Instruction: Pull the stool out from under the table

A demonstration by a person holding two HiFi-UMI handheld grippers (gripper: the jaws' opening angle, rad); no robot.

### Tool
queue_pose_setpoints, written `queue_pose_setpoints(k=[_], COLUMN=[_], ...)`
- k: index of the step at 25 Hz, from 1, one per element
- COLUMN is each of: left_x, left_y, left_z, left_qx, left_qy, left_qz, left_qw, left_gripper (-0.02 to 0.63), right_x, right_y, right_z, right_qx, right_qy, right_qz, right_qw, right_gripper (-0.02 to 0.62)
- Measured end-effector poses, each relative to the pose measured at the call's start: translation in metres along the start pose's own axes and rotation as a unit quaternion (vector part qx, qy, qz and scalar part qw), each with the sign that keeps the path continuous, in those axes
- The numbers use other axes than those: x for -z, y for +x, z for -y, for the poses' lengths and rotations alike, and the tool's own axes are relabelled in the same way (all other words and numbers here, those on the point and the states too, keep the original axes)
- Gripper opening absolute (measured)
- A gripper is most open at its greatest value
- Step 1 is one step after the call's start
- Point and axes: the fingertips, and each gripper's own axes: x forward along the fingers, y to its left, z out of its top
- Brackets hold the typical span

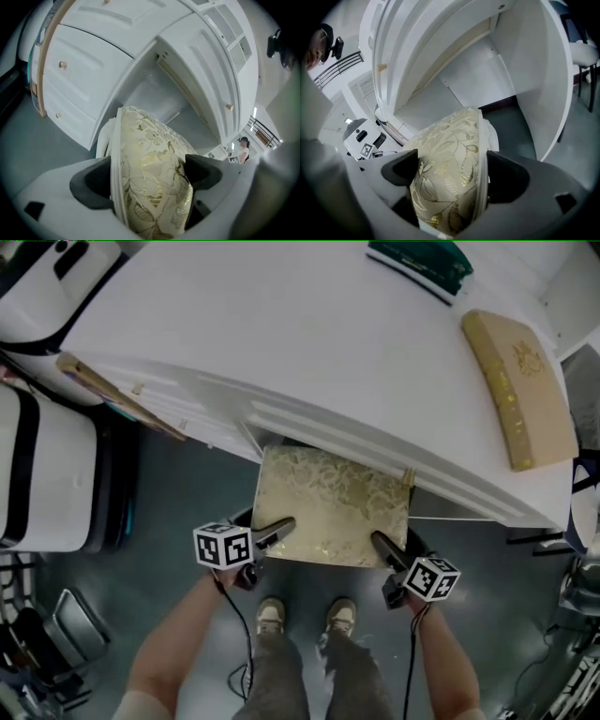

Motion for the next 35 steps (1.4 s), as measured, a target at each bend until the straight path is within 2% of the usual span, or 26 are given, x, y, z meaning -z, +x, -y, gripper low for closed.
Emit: queue_pose_setpoints(k=[4,9,18,25,35], left_x=[0.015,0.032,0.065,0.102,0.181], left_y=[-0.049,-0.131,-0.294,-0.41,-0.543], left_z=[-0.015,-0.035,-0.075,-0.103,-0.138], left_qx=[-0.019,-0.047,-0.108,-0.159,-0.231], left_qy=[-0.018,-0.055,-0.128,-0.174,-0.245], left_qz=[0.015,0.044,0.13,0.208,0.309], left_qw=[0.9995,0.9965,0.9772,0.9495,0.8893], left_gripper=[0.489,0.489,0.489,0.489,0.489], right_x=[0.022,0.045,0.088,0.133,0.22], right_y=[0.005,0.014,0.043,0.068,0.101], right_z=[-0.038,-0.108,-0.253,-0.361,-0.495], right_qx=[-0.017,-0.047,-0.123,-0.187,-0.273], right_qy=[-0.009,-0.034,-0.103,-0.163,-0.248], right_qz=[-0.027,-0.063,-0.142,-0.197,-0.278], right_qw=[0.999,0.996,0.977,0.948,0.887], right_gripper=[0.457,0.457,0.457,0.457,0.457])
